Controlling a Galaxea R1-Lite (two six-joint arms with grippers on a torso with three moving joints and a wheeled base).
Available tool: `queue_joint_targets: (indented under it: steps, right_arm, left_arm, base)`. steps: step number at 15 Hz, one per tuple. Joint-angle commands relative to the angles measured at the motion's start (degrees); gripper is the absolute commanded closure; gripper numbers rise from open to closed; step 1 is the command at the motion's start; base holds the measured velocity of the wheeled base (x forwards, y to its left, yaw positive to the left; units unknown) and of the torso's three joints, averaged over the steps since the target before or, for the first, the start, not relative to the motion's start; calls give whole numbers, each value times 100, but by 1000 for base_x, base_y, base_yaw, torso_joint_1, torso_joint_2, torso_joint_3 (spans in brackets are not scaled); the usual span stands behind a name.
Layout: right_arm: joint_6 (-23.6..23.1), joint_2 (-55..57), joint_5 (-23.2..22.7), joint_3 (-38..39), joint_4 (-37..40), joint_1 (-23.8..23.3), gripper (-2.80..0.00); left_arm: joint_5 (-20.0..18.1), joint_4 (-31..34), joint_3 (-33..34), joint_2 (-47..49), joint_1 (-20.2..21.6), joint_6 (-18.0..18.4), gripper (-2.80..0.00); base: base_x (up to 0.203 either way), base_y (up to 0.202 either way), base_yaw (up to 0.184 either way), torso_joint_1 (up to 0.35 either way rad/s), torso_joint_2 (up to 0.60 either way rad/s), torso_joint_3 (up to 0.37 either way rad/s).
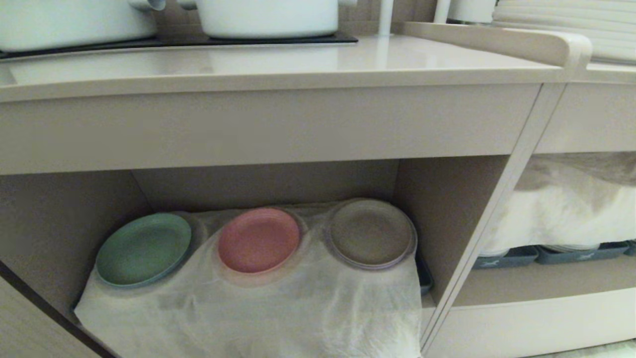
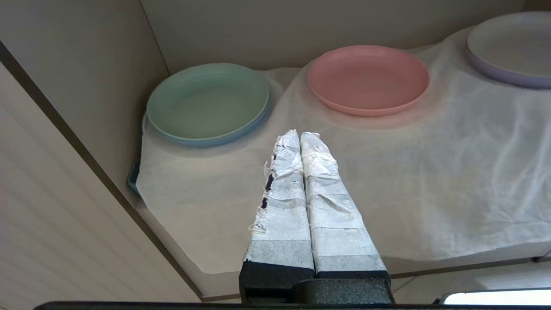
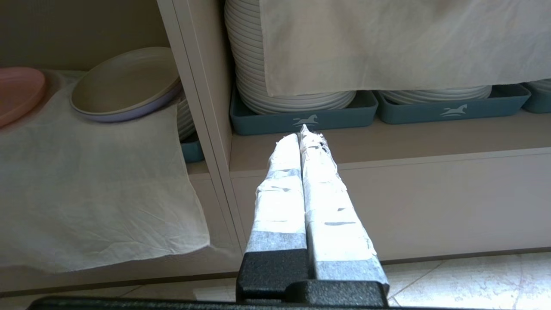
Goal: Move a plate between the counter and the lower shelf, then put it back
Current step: Pick up the plate in the cupboard
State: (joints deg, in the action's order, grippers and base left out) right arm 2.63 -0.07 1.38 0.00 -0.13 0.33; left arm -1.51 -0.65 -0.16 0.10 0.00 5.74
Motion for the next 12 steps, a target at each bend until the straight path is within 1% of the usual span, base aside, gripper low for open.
queue_joint_targets:
  steps: [1, 4, 5, 7, 8, 11, 12]
  right_arm:
    - [0, 7, 2, 0, -4, 2, 0]
    - [0, 7, 2, 0, -4, 2, 0]
    - [0, 7, 2, 0, -4, 2, 0]
    - [0, 7, 2, 0, -4, 2, 0]
    - [0, 7, 2, 0, -4, 2, 0]
    - [0, 7, 2, 0, -4, 2, 0]
    - [0, 7, 2, 0, -4, 2, 0]
  left_arm:
    - [-7, 3, -2, -1, 0, -38, 0]
    - [-46, 41, -118, -6, 0, -139, 0]
    - [-154, 140, -288, -1, 0, -157, 0]
    - [-407, 607, -822, 130, 0, -221, 0]
    - [-471, 811, -1035, 339, -1, -254, 0]
    - [-491, 1224, -1614, 1268, -7, -292, 0]
    - [-499, 1531, -1844, 1593, -9, -313, 0]
  base:
    - [0, 0, 0, 0, 0, 0]
    - [0, 0, 0, 0, 0, 0]
    - [0, 0, 0, 0, 0, 0]
    - [0, 0, 0, 0, 0, 0]
    - [0, 0, 0, 0, 0, 0]
    - [0, 0, 0, 0, 0, 0]
    - [0, 0, 0, 0, 0, 0]
